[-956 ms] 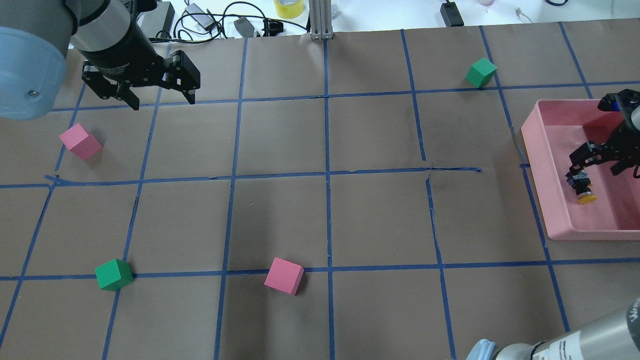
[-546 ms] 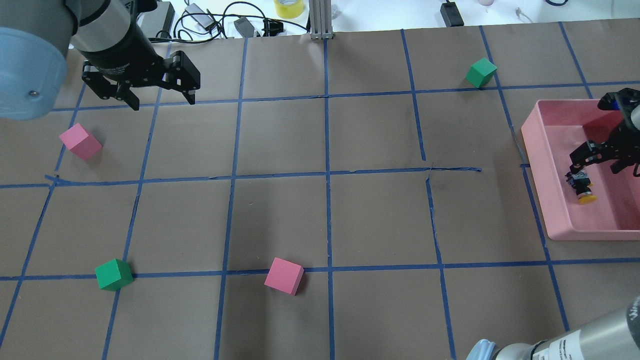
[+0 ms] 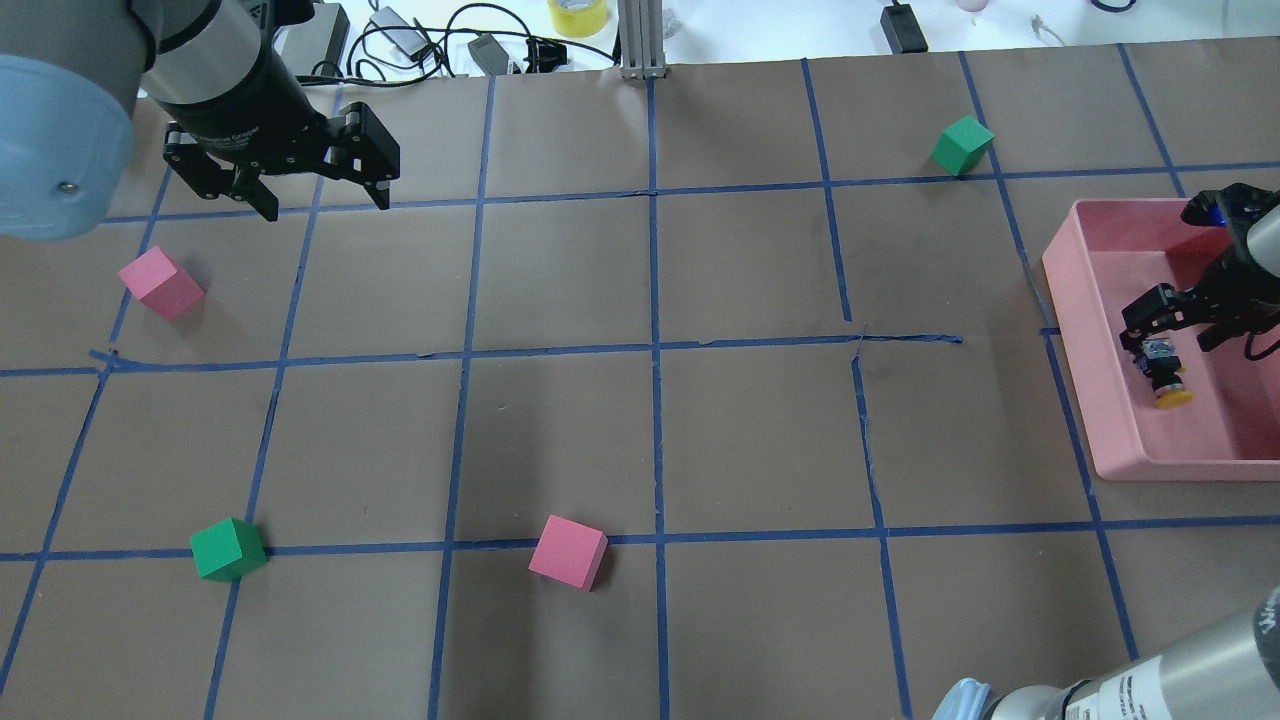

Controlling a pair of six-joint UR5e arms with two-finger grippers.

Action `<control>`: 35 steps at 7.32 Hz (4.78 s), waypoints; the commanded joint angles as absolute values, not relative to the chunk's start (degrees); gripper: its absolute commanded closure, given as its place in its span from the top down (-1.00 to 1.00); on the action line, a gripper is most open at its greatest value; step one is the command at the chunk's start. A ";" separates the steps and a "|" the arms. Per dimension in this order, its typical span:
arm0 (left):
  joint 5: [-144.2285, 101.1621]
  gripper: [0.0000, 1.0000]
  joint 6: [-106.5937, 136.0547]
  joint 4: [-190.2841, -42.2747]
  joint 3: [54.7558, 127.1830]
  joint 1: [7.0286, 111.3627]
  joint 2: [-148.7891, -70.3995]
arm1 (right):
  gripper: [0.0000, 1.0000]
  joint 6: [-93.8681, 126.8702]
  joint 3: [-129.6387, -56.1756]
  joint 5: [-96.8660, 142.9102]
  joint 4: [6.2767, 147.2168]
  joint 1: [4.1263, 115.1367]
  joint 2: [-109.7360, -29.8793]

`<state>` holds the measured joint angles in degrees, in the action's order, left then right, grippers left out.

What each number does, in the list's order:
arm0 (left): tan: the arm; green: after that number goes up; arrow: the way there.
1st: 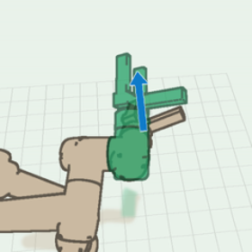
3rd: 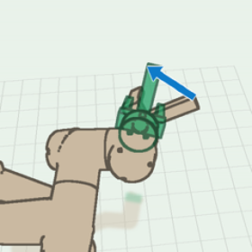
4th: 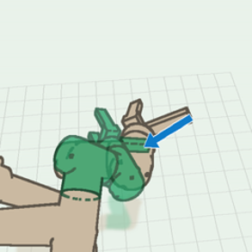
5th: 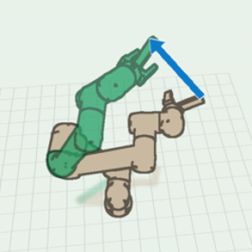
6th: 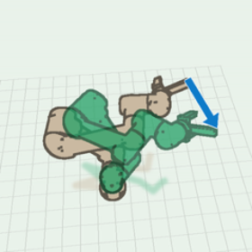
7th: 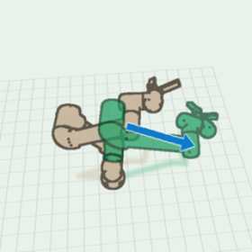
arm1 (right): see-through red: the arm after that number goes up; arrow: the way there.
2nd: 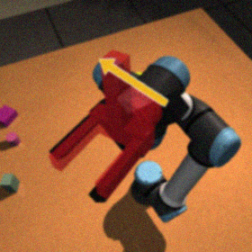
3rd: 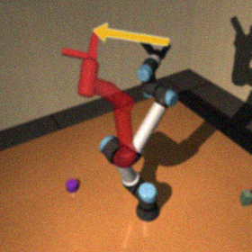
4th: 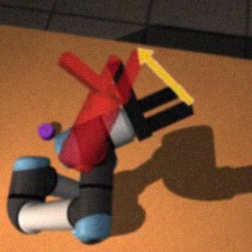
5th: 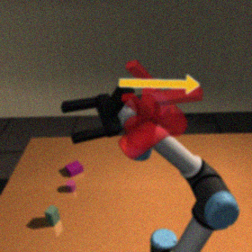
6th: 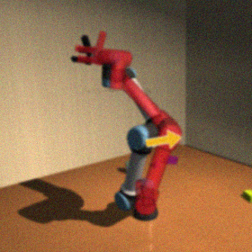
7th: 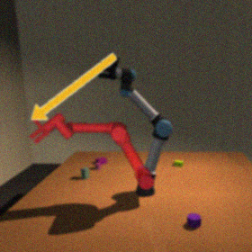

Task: Align button upright
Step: 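Descend and close the right gripper on the switch body, then lift the switch out of the bin and carry it to the table center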

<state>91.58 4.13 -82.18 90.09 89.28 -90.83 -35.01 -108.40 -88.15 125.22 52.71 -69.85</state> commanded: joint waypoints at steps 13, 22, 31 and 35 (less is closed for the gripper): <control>91.14 1.00 3.60 -82.18 90.00 89.03 -90.97 | 0.84 -35.33 -109.16 -89.47 128.06 52.65 -68.12; 91.32 1.00 3.60 -82.18 90.00 89.03 -90.88 | -1.00 -35.68 -108.37 -93.34 127.00 52.65 -68.91; 91.23 1.00 3.60 -82.18 90.09 89.03 -90.88 | -1.00 -29.13 -90.27 -93.42 105.76 62.90 -75.22; 91.06 1.00 3.60 -82.09 90.00 88.95 -90.97 | -1.00 -5.09 -89.47 -92.73 104.68 82.29 -76.38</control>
<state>91.17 3.60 -82.10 90.01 89.02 -90.90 -14.39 -89.42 -93.10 104.77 75.33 -76.55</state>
